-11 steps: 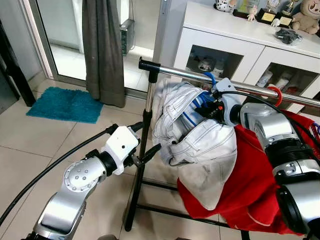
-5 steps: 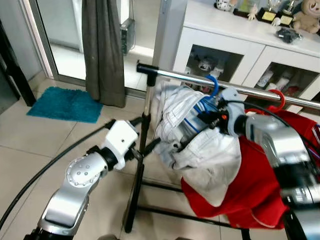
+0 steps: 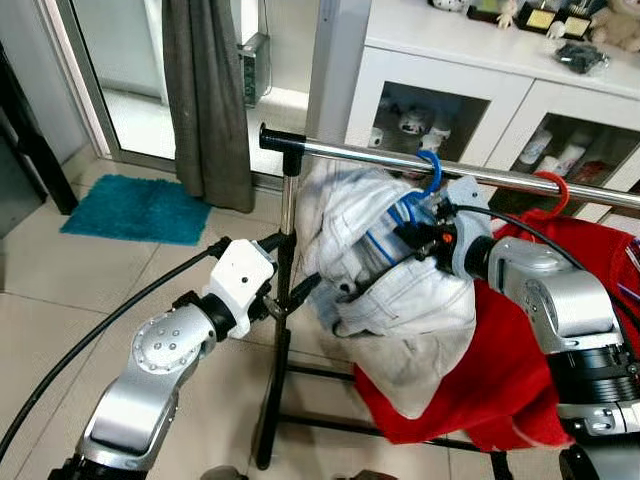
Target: Hang hanger
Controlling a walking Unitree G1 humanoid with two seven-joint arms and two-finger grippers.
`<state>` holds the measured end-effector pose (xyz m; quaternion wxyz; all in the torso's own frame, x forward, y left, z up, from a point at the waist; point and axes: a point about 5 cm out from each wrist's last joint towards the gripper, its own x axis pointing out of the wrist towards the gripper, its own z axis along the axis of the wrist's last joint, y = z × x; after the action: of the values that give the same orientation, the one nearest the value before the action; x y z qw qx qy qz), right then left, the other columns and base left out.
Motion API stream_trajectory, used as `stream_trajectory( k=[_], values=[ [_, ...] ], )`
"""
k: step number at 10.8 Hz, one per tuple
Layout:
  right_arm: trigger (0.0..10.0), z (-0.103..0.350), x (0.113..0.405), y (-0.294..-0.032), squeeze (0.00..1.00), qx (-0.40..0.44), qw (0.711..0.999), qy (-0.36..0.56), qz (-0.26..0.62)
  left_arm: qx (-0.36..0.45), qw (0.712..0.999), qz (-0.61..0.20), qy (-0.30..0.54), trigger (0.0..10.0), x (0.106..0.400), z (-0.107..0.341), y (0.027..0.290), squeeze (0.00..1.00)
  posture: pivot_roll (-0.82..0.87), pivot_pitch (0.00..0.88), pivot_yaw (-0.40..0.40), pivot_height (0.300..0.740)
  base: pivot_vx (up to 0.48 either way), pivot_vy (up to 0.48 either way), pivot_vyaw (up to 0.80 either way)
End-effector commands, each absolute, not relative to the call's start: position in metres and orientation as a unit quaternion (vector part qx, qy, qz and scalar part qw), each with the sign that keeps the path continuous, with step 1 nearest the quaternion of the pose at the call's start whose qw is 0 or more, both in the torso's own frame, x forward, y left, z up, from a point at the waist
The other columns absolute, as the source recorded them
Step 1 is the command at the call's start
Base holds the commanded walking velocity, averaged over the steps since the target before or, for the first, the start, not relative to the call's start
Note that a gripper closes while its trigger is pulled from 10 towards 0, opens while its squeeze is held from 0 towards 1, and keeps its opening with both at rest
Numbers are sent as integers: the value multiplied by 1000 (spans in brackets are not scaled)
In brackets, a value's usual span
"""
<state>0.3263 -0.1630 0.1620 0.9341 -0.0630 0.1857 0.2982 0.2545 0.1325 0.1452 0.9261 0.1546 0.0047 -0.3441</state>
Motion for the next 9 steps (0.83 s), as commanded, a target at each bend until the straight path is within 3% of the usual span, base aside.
stream_trajectory(
  k=[1, 4, 6, 9],
  values=[
    [0, 193, 332, -162, 0, -98, 944, 123, 292, 161, 927, -338, 1, 10000, 258, 147, 133, 0, -43, 0, -96, 740, 0, 0, 0],
    [0, 197, 313, -164, 0, -139, 951, 98, 259, 129, 954, -271, 10, 10000, 263, 145, 140, 0, -46, 0, -86, 740, 0, 0, 0],
    [0, 157, 278, -151, 0, -88, 956, 126, 250, 88, 968, -232, 23, 10000, 261, 139, 151, 0, -41, 0, -77, 740, 0, 0, 0],
    [0, 132, 269, -149, 0, -37, 972, 125, 197, 80, 969, -231, 25, 10000, 263, 139, 149, 0, -45, 0, -69, 740, 0, 0, 0]
  ],
)
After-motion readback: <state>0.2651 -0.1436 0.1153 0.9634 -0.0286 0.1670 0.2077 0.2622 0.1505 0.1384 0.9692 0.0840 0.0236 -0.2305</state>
